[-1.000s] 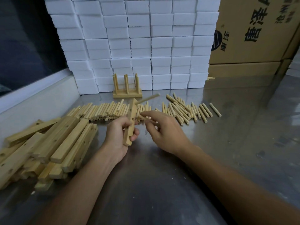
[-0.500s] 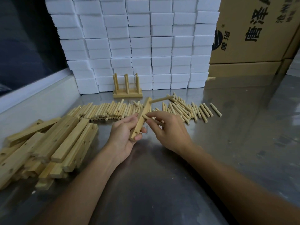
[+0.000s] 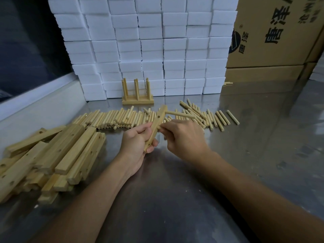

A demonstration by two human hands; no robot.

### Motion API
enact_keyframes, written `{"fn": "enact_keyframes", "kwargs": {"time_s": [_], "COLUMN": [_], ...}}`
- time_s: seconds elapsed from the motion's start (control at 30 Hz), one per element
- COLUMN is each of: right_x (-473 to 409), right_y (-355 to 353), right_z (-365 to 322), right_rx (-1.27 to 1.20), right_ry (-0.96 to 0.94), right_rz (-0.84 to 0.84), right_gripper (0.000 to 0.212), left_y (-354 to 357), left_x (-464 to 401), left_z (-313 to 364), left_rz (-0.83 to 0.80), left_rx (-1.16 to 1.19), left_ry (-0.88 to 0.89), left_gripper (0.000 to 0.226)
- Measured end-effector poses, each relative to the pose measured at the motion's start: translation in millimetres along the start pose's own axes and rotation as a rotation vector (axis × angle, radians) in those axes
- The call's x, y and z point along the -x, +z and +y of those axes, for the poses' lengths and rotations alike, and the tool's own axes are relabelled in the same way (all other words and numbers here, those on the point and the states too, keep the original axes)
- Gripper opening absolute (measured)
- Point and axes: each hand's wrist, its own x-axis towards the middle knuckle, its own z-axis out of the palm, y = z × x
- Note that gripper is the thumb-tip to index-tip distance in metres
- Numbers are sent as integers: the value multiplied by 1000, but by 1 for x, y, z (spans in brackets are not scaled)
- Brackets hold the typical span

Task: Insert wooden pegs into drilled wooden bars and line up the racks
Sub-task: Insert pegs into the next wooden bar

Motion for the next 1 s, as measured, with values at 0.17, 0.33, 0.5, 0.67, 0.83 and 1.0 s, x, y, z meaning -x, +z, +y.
{"fn": "enact_keyframes", "kwargs": {"time_s": [0.17, 0.33, 0.5, 0.67, 0.83, 1.0], "right_x": [-2, -6, -10, -8, -4, -8], "right_y": [6, 5, -1, -2, 9, 9], "right_z": [-6, -6, -4, -3, -7, 0], "right_rx": [-4, -300, -634, -808, -107, -438], "right_ry": [136, 413, 732, 751, 280, 464], "right_rz": [-25, -84, -193, -225, -70, -200], "right_gripper": [28, 30, 33, 29, 30, 36], "left_y": [2, 6, 6, 5, 4, 3], "left_x": [4, 7, 9, 8, 7, 4], "left_z": [1, 1, 1, 3, 5, 4], "left_rz": [-18, -2, -11, -20, -8, -8], "left_rx": [-48, -125, -171, -117, -33, -109], "left_ry": [21, 51, 74, 44, 25, 43], "left_gripper": [29, 29, 30, 28, 29, 31]}}
